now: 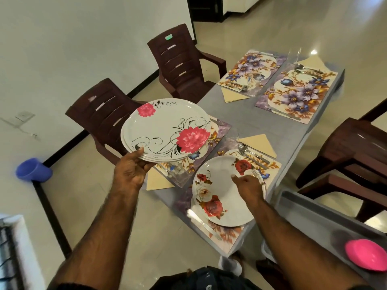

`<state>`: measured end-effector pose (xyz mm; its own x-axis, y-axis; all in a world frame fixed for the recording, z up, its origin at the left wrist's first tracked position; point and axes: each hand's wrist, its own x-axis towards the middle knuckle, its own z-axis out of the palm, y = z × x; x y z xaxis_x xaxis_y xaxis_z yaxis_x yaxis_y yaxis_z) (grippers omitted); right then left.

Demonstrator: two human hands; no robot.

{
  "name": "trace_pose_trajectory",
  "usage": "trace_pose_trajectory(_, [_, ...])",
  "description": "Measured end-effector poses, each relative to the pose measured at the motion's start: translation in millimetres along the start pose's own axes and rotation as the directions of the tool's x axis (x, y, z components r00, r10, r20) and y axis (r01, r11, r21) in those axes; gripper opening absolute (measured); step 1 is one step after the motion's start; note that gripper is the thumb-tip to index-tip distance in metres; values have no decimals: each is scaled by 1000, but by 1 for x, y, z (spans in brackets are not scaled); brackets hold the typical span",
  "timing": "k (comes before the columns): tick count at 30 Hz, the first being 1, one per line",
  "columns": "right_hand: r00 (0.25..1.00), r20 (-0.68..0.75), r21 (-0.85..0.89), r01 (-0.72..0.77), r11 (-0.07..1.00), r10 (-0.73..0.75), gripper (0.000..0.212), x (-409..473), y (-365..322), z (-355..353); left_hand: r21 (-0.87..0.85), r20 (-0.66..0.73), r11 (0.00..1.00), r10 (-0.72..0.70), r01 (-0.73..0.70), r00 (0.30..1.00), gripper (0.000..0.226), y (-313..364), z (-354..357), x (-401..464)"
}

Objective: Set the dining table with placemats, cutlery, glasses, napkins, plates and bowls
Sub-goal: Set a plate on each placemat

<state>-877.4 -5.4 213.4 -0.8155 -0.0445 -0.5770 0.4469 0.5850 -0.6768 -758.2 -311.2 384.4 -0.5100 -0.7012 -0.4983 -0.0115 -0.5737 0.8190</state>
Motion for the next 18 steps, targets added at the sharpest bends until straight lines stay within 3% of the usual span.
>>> trace_pose_trajectory(4, [970,224,371,8,929,-98,53,-10,-89,13,85,23,996,16,-18,1000,36,7,-29,5])
trace_pose_trajectory(6, [950,277,463,-4,886,-140,56,-10,-126,19,85,32,996,11,-14,999,39,10,-45,11])
trace_pose_trajectory(12, [943,231,381,138,914,-239,42,-7,-193,54,83,121,996,-28,18,992,15,22,-106,46])
trace_pose_trajectory(18, [959,200,199,163,966,-203,22,-22,-233,121,96,244,995,-47,24,969,24,58,-173,95])
